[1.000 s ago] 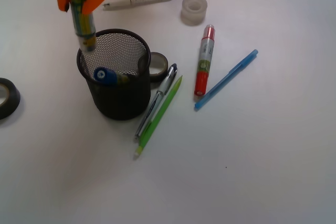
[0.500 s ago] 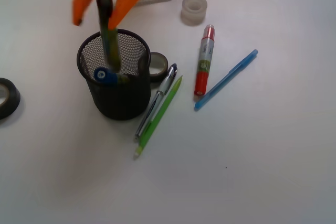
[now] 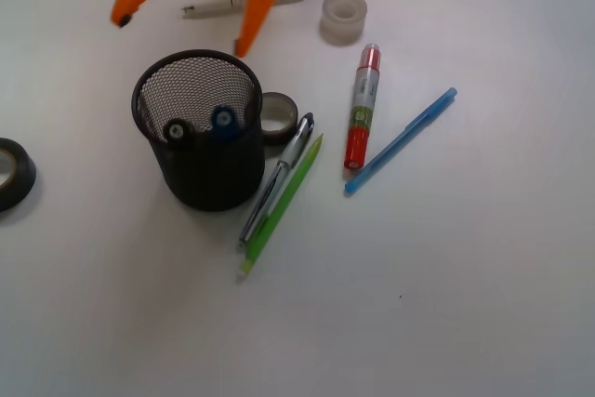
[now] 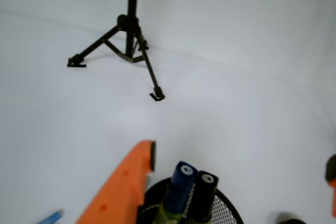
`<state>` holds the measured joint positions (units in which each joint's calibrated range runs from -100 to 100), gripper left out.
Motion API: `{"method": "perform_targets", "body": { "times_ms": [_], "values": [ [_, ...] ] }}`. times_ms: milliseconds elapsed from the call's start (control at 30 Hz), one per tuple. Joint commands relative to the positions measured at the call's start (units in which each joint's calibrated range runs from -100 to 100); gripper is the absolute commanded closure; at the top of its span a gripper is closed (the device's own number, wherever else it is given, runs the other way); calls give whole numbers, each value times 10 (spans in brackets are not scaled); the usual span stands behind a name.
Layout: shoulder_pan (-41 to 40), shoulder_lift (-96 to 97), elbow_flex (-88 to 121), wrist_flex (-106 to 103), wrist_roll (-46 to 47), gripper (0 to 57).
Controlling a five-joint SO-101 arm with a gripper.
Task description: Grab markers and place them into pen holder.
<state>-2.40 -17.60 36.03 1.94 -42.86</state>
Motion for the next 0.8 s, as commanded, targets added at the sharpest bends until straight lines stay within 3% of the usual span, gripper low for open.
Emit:
{"method": "perform_targets", "body": {
  "times_ms": [0,100,233,533,767],
  "values": [
    [-19,5,-261,296,10,220],
    [-23,31,-350,373,-7,220],
    [-61,56,-370,450,-100,220],
    [-203,64,-368,715,-310,220],
    [-234,149,-320,734,-310,220]
  ]
}}
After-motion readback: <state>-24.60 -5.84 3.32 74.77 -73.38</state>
